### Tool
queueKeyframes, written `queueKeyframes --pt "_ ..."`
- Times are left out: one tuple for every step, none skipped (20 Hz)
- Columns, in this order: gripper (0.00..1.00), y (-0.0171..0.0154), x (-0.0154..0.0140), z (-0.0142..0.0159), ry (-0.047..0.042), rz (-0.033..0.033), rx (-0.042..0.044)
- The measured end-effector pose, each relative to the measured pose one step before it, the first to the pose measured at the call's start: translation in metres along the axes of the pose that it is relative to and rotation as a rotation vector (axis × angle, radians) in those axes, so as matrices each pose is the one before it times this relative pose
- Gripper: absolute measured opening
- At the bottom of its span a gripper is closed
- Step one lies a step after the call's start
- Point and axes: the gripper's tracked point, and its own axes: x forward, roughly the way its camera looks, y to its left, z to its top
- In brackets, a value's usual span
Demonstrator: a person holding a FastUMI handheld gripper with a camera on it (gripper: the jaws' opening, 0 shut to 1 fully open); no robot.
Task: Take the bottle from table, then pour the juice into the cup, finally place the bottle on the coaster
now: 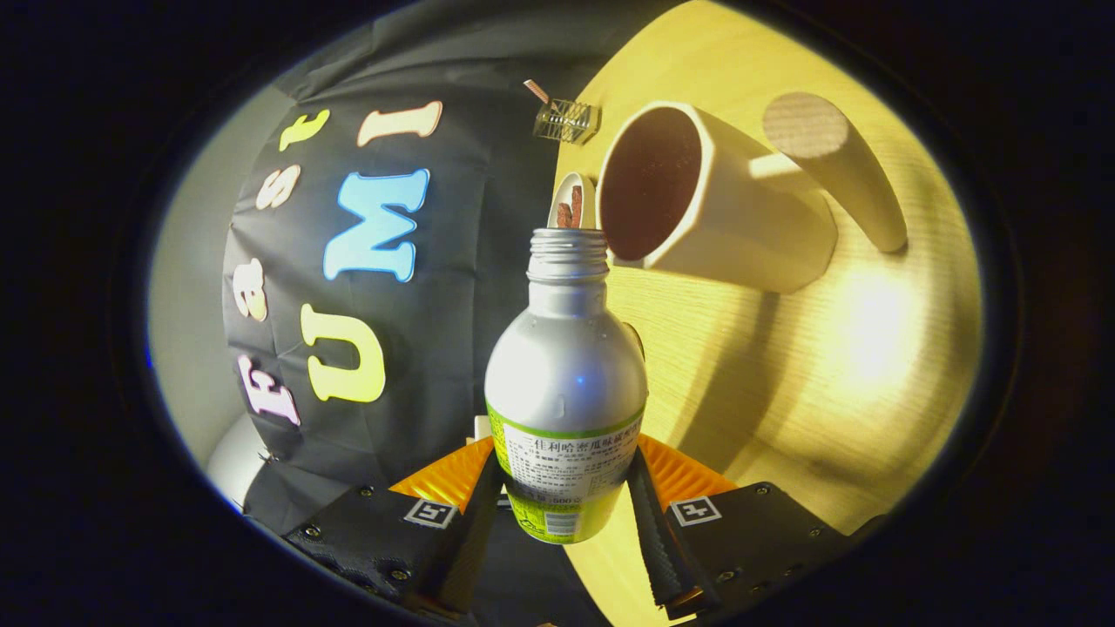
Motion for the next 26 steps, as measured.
queueKeyframes --pt "0.74 0.00235 0.00004 -0.00039 0.00311 0.00147 0.02064" --pt "0.74 0.00267 0.00044 -0.00053 0.00382 0.00214 0.01399" --pt "0.74 0.00222 -0.00168 0.00014 0.00402 0.00296 0.01248" --pt "0.74 0.00106 -0.00004 0.00096 -0.00024 0.00267 0.01440" --pt "0.74 0.00095 -0.00176 0.00076 -0.00130 0.00150 0.01716" --pt "0.74 0.00103 -0.00039 0.00165 -0.00298 0.00091 0.01955" --pt "0.74 0.00174 -0.00116 0.00083 -0.00165 0.00504 0.02107" --pt "0.74 0.00117 0.00006 0.00236 -0.00019 0.00424 0.02190" --pt "0.74 0.00092 -0.00194 0.00338 -0.00011 0.00324 0.01718" --pt "0.74 0.00031 0.00011 -0.00021 0.00011 0.00113 0.01133" --pt "0.74 0.00052 -0.00173 -0.00153 0.00154 0.00081 0.01018" --pt "0.74 0.00163 0.00092 0.00033 0.00066 0.00087 0.01077" --pt "0.74 0.00201 -0.00003 0.00189 0.00024 0.00000 0.01200" --pt "0.74 0.00082 -0.00046 0.00069 0.00160 0.00226 0.01213" --pt "0.74 0.00189 -0.00096 0.00056 -0.00012 0.00331 0.01424" --pt "0.74 -0.00121 -0.00106 0.00092 0.00120 0.00126 0.01455" --pt "0.74 -0.00085 -0.00283 0.00000 -0.00164 0.00129 0.01681" --pt "0.74 -0.00170 -0.00130 0.00084 -0.00126 0.00078 0.02173" --pt "0.74 0.00021 -0.00010 -0.00125 0.00066 0.00206 0.01969" --pt "0.74 0.00006 0.00014 -0.00037 0.00087 0.00392 0.01258" --pt "0.74 0.00028 0.00049 -0.00120 0.00275 0.00241 0.00461" --pt "0.74 -0.00017 0.00115 -0.00099 0.00318 -0.00163 0.00050" --pt "0.74 0.00241 -0.00082 0.00124 0.00090 0.00124 0.00334" --pt "0.74 0.00021 -0.00059 0.00074 0.00261 -0.00095 0.00412" --pt "0.74 0.00069 -0.00116 0.00027 -0.00002 0.00185 0.00327" --pt "0.74 0.00044 -0.00093 0.00079 0.00393 0.00025 0.00986"
